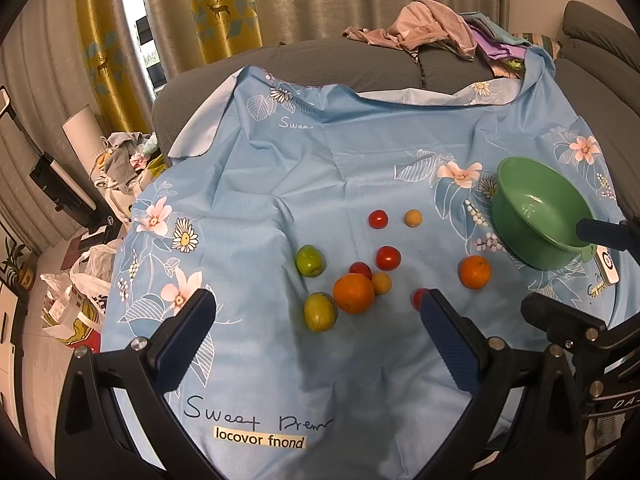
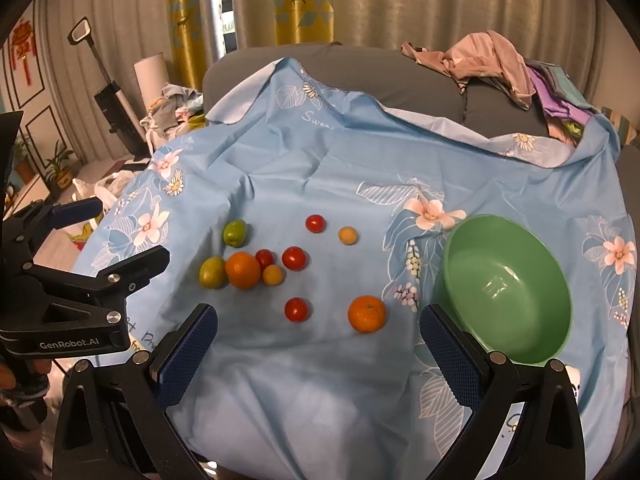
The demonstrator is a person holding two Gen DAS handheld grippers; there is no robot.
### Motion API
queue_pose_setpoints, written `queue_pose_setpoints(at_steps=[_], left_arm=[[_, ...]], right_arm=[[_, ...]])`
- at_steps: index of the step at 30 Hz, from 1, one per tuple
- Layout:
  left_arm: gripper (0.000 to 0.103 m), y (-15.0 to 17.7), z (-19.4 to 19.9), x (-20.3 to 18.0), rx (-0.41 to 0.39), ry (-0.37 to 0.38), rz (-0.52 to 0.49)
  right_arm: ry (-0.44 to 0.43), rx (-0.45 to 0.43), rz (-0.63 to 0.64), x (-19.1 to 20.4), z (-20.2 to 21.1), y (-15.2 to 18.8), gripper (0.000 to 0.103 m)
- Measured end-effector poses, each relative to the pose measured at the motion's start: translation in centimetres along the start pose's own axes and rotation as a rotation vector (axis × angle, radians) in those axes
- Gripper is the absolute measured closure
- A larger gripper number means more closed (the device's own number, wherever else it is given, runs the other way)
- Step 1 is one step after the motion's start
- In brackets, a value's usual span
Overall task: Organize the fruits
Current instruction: 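Move both tools toward the fruits on the blue cloth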
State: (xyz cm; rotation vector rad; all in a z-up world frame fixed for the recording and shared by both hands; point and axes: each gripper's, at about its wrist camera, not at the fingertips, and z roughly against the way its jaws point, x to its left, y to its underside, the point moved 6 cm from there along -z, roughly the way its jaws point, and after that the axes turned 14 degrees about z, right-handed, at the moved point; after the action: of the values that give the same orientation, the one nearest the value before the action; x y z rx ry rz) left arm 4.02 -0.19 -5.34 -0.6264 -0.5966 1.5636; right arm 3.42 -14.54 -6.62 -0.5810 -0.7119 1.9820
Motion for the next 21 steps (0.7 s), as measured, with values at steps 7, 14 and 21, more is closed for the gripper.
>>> queue_pose_setpoints(at_steps=[7,14,21], left_arm=[[0.001,0.1,-0.1,0.1,0.011,-0.018,-0.017],[0.001,0.2,-0.4,0.4,0.021,-0.002,-0.02],[0.001,1.7,-2.4,2.5,0.029,0.055,-0.042]], right_arm=[[0.007,0.005,0.007,0.1,-0.1,0.1,0.001],[0.027,0.021,0.025,-0.1,-0.2,0.0,0.001],[0.037,0.221,0.137,1.1,-2.3,4.0,0.001]])
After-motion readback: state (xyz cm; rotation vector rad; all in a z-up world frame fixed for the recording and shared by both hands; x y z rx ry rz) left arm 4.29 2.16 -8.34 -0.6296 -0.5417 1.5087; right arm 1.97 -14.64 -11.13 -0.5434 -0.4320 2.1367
